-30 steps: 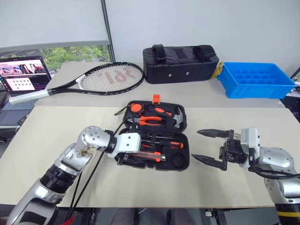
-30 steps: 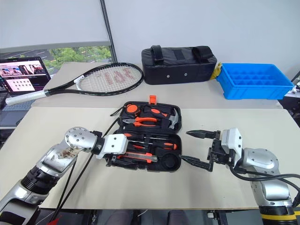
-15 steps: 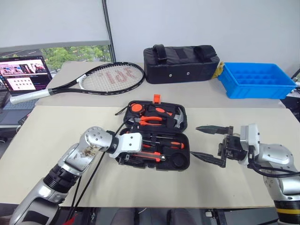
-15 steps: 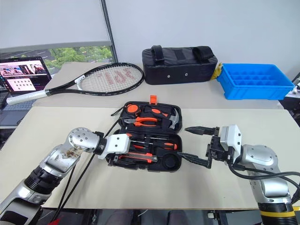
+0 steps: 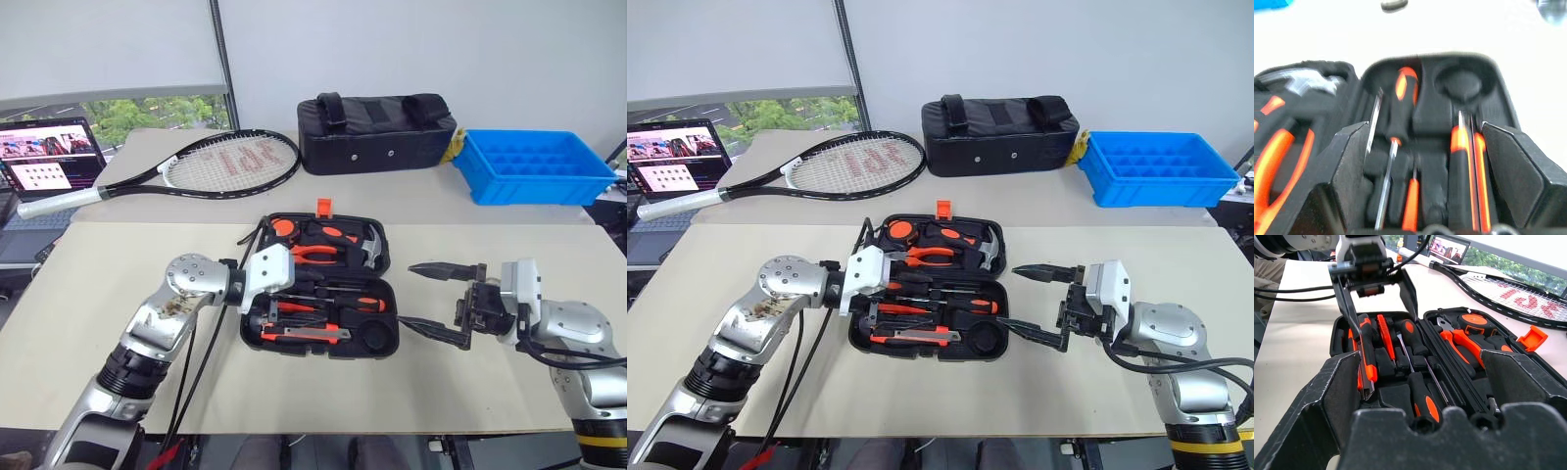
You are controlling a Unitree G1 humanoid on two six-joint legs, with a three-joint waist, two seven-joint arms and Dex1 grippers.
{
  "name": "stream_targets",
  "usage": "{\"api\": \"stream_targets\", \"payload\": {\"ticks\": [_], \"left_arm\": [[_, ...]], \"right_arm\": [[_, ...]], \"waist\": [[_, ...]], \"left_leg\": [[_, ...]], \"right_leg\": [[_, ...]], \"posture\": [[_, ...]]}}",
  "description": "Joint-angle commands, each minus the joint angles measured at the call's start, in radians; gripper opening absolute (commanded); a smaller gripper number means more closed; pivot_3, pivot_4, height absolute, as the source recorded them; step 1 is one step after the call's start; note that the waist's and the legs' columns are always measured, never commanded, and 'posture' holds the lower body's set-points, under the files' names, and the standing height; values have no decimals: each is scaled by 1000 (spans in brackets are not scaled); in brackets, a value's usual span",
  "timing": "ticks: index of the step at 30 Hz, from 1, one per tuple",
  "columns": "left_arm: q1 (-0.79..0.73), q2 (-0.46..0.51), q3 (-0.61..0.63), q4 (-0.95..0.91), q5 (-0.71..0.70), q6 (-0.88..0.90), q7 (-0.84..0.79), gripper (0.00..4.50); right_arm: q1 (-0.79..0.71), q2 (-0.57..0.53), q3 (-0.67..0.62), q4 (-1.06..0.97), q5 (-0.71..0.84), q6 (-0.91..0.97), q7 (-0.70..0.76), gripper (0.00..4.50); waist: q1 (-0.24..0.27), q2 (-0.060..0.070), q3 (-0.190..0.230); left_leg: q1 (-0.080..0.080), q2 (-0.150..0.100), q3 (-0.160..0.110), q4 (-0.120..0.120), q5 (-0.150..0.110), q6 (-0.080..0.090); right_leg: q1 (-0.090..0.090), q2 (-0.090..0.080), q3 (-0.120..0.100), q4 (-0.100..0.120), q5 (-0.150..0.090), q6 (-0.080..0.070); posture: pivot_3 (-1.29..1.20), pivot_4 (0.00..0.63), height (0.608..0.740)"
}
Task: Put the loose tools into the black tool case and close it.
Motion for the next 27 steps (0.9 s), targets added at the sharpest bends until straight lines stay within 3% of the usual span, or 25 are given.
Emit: {"api": "stream_targets", "payload": {"ticks": [1, 8, 9, 18, 27], "left_arm": [[5, -33, 11, 30, -18, -36, 19, 2813], [32, -52, -64, 127, 57, -106, 16, 225], [28, -53, -71, 141, 67, -111, 19, 41], [22, -49, -131, 228, 156, -192, 7, 41], [20, -129, -17, 144, -44, -143, -18, 41]], "right_arm": [[-14, -11, -3, -26, 4, 2, 1, 4500], [-8, -11, -3, -33, 5, 2, -6, 4500], [-6, -11, -3, -37, 5, 3, -7, 4500], [15, -21, -18, -63, 9, 11, -23, 4500], [19, -25, -16, -75, 15, 20, -39, 4500]], "waist": [[1, 0, 0], [0, 0, 0], [0, 0, 0], [1, 0, 0], [0, 0, 0]], "left_leg": [[0, 0, 0, 0, 0, 0], [0, 0, 0, 1, 0, 0], [0, 0, 0, 1, 0, 0], [0, 0, 0, 1, 0, 0], [-1, 0, 0, 3, 0, 0]], "right_leg": [[0, 0, 0, 0, 0, 0], [0, 0, 0, 0, 0, 0], [0, 0, 0, 0, 0, 0], [1, 0, 0, 1, 0, 0], [1, -1, 0, 2, 0, 0]], "posture": [[0, 150, 729], [0, 150, 729], [0, 150, 729], [0, 150, 729], [0, 150, 729]]}}
